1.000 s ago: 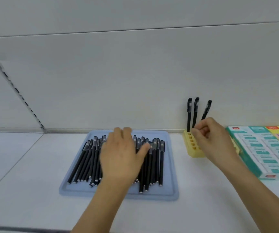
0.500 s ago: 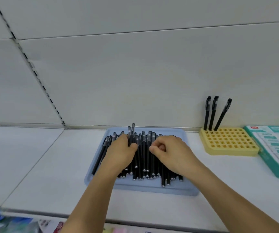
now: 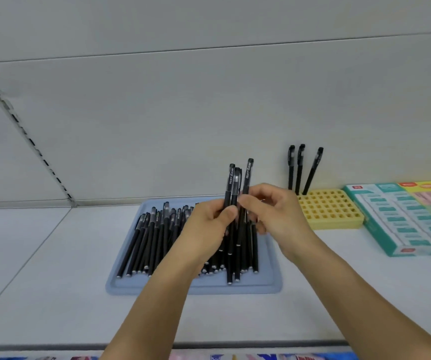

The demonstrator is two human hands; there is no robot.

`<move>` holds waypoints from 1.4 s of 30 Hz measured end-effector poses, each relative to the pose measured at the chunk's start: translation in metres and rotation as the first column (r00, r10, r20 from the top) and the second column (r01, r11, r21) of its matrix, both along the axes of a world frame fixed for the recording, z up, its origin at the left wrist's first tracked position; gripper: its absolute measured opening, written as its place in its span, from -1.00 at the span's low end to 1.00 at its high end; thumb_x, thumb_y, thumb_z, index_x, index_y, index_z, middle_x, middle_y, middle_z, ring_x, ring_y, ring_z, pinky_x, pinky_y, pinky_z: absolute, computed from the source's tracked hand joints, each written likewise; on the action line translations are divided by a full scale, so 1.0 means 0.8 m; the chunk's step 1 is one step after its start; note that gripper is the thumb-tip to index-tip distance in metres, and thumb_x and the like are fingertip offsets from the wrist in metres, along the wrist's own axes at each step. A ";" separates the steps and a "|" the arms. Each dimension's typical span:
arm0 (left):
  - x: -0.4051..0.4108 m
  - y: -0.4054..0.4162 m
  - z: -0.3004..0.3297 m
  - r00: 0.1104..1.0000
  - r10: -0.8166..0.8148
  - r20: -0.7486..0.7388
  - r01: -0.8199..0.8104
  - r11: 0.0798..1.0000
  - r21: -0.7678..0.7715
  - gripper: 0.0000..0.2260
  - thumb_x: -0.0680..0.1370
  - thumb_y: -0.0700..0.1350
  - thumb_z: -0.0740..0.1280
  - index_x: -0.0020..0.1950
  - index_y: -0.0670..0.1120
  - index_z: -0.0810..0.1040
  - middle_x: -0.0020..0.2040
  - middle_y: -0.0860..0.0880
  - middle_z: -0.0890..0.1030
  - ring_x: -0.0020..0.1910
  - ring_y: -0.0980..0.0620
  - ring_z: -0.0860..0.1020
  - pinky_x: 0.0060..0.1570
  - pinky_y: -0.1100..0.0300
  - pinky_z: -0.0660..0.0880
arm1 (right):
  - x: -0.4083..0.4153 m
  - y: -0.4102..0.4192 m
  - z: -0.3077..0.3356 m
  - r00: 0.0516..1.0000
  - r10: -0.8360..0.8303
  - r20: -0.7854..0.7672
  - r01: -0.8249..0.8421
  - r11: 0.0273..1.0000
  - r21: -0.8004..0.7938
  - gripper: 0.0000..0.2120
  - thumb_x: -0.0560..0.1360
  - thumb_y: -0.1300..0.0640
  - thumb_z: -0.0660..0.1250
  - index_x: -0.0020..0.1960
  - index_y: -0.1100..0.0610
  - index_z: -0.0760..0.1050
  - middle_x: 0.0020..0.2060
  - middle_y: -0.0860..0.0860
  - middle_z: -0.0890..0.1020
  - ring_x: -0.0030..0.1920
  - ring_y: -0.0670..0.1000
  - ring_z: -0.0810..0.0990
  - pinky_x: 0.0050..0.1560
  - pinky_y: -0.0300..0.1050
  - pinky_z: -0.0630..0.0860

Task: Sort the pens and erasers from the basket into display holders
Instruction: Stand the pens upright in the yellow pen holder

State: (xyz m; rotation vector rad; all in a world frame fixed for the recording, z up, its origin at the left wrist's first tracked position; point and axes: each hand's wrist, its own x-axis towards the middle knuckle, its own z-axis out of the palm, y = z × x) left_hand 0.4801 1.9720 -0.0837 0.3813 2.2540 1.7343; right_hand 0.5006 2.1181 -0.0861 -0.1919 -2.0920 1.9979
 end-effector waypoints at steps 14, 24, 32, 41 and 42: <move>0.003 0.076 -0.007 0.995 -0.016 0.098 -0.009 0.969 0.247 -0.82 0.67 -0.16 0.18 0.13 -0.08 0.57 -0.09 -0.02 0.71 -0.11 0.01 0.69 -0.05 0.13 0.59 | -0.042 0.199 -0.021 0.902 -0.410 -0.135 0.420 0.764 0.489 -0.96 0.54 0.21 0.31 -0.07 0.12 0.53 -0.23 0.02 0.66 -0.25 -0.02 0.69 -0.05 0.15 0.63; -0.003 0.085 -0.011 0.990 -0.036 0.136 -0.006 0.954 0.301 -0.82 0.66 -0.16 0.19 0.15 -0.10 0.57 -0.05 -0.05 0.72 -0.08 -0.03 0.70 -0.07 0.19 0.63 | -0.057 0.197 -0.019 0.942 -0.335 -0.002 0.243 0.681 0.690 -0.93 0.54 0.16 0.35 -0.01 0.15 0.53 -0.16 0.08 0.66 -0.13 0.12 0.66 0.02 0.05 0.57; -0.008 0.110 -0.005 0.979 -0.149 0.140 0.097 0.940 0.326 -0.82 0.66 -0.14 0.22 0.16 -0.10 0.59 -0.04 -0.08 0.72 -0.09 -0.04 0.70 -0.12 0.22 0.61 | 0.000 0.150 0.005 0.982 -0.139 -0.127 0.181 0.884 0.431 -0.90 0.54 0.03 0.33 -0.12 -0.06 0.60 -0.23 -0.12 0.64 -0.23 -0.18 0.56 -0.21 -0.40 0.46; -0.006 0.140 -0.008 0.980 -0.129 0.149 0.063 0.921 0.384 -0.83 0.66 -0.19 0.21 0.02 -0.09 0.61 -0.05 -0.06 0.72 -0.02 0.01 0.69 -0.02 0.23 0.61 | 0.002 0.200 0.030 0.909 -0.366 -0.199 0.409 0.876 0.256 -0.94 0.52 0.23 0.35 -0.12 0.21 0.55 -0.33 0.12 0.65 -0.39 -0.01 0.63 -0.37 -0.21 0.57; -0.006 0.140 -0.009 0.980 -0.124 0.154 0.055 0.920 0.388 -0.82 0.66 -0.18 0.21 0.02 -0.08 0.60 -0.06 -0.06 0.72 -0.02 0.01 0.69 -0.03 0.24 0.61 | -0.002 0.209 0.027 0.892 -0.401 -0.207 0.448 0.838 0.312 -0.94 0.53 0.23 0.33 -0.09 0.23 0.53 -0.31 0.13 0.66 -0.35 0.00 0.66 -0.30 -0.15 0.62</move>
